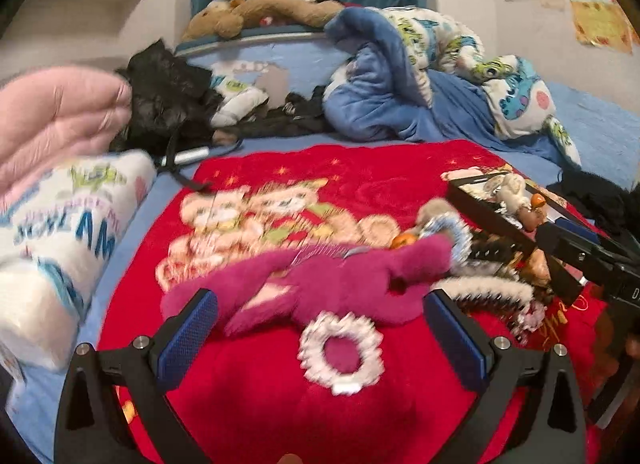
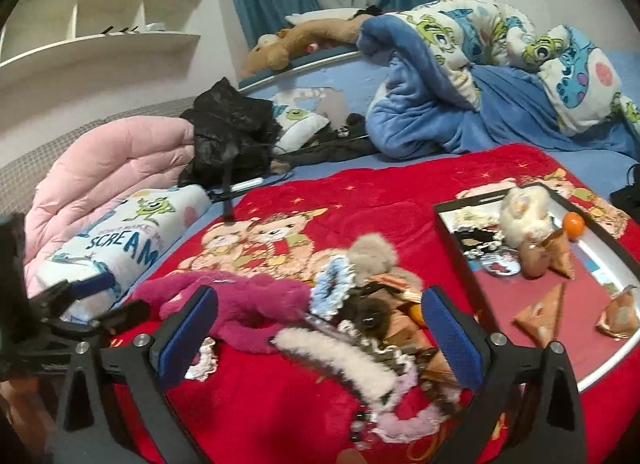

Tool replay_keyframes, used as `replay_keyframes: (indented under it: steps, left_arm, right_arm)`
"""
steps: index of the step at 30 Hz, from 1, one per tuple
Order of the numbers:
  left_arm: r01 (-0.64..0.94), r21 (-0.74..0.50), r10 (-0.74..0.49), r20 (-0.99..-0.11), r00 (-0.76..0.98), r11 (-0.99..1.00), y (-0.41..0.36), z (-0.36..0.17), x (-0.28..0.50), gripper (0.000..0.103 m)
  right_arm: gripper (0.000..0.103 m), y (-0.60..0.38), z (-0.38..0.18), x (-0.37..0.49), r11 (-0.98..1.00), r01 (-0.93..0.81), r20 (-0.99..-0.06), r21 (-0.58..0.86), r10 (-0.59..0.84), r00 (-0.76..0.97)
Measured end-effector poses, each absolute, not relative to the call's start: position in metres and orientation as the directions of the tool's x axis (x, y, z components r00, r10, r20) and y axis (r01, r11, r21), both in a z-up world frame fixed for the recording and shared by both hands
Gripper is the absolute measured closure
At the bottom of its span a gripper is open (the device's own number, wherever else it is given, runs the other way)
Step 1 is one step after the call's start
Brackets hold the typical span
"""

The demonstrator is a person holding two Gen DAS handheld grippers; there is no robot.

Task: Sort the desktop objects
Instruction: 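Withdraw both grippers from the tray back toward the pile, then grasp the white fuzzy hair clip with the right gripper while the left grasps the lace scrunchie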

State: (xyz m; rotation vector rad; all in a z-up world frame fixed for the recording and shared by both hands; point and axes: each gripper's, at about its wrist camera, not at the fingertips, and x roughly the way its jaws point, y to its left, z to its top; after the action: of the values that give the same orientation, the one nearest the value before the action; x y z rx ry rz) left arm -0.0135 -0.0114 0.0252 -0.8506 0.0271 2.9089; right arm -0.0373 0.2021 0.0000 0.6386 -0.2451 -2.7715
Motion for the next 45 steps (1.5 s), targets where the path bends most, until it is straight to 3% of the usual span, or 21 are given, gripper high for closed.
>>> replay_keyframes:
  steps: [5,8,26,32,38,45]
  left_arm:
    - [-0.104,-0.035,0.104,-0.603,-0.791,-0.994,-0.030,-0.005,-0.019,0.000]
    - [-0.095,-0.061,0.113,-0.617,-0.779,-0.994,-0.037,-0.015,-0.022,0.000]
    - [-0.075,-0.098,0.123,-0.766,-0.631,-0.992,-0.023,-0.058,-0.070,0.000]
    - [-0.063,-0.049,0.077,-0.788,-0.611,-0.997,-0.017,-0.066,-0.077,0.000]
    - [-0.065,-0.058,0.085,-0.793,-0.603,-0.996,-0.020,-0.069,-0.078,0.000]
    - [-0.068,-0.055,0.085,-0.791,-0.606,-0.996,-0.019,-0.069,-0.077,0.000]
  right_arm:
    - [0.005,0.188,-0.012,-0.040,-0.970,0.216,-0.447,0.110,-0.243,-0.861]
    - [0.013,0.185,-0.021,-0.043,-0.974,0.210,-0.476,0.085,-0.225,-0.850]
    - [0.044,0.182,-0.053,-0.060,-0.958,0.254,-0.588,0.130,-0.281,-0.759]
    - [0.061,0.191,-0.058,-0.068,-0.959,0.239,-0.608,0.154,-0.282,-0.742]
    - [0.062,0.182,-0.059,-0.065,-0.960,0.278,-0.658,0.029,-0.227,-0.718]
    - [0.063,0.191,-0.067,-0.071,-0.968,0.248,-0.689,0.025,-0.197,-0.698]
